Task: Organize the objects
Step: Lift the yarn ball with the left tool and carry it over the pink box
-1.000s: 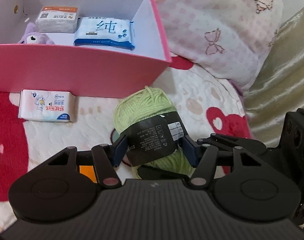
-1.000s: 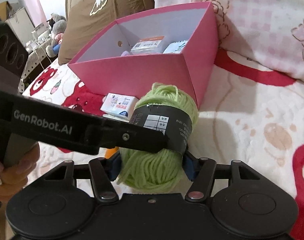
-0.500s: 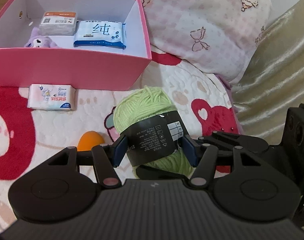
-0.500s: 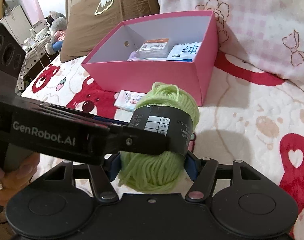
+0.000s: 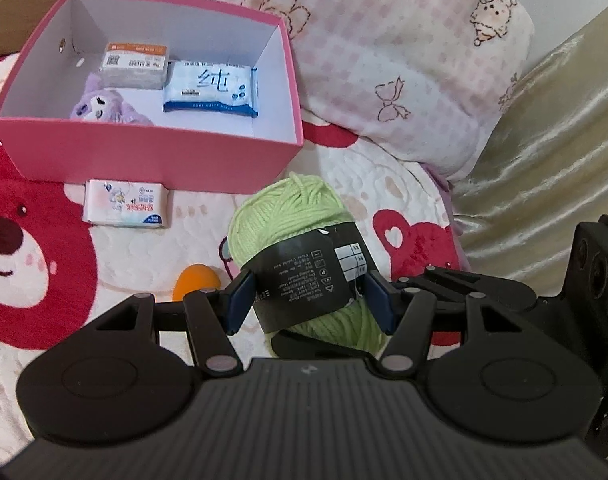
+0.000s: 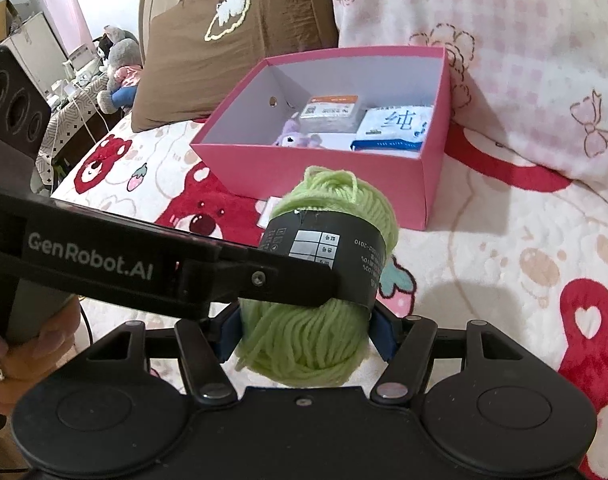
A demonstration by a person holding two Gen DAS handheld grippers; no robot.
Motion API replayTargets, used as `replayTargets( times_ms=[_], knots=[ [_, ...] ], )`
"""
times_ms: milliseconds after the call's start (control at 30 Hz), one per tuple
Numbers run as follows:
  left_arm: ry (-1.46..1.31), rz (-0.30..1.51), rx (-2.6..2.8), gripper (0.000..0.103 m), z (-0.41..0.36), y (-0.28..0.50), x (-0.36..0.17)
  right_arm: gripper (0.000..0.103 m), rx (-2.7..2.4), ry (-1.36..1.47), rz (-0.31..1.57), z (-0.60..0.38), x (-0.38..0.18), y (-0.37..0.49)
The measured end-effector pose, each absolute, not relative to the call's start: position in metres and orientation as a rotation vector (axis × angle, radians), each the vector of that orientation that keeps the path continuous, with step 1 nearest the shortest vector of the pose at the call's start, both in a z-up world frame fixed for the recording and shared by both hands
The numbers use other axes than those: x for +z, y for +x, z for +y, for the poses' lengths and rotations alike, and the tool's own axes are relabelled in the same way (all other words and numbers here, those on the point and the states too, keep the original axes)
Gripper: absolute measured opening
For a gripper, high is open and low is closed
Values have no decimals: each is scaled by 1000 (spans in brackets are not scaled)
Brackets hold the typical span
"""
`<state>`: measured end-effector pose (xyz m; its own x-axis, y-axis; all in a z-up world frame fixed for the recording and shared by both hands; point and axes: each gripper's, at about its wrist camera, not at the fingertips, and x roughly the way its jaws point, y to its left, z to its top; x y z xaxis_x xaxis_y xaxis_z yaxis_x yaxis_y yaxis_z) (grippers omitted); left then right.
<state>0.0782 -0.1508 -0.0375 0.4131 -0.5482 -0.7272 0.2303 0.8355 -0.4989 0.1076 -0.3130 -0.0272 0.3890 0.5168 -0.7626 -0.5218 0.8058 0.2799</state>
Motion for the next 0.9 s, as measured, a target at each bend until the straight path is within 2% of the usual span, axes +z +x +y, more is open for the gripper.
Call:
replayTargets(
  times_ms=[900],
  knots=[
    [-343, 1007, -504, 59, -101, 89, 32, 68, 662, -55, 881, -265, 37, 103]
  ],
)
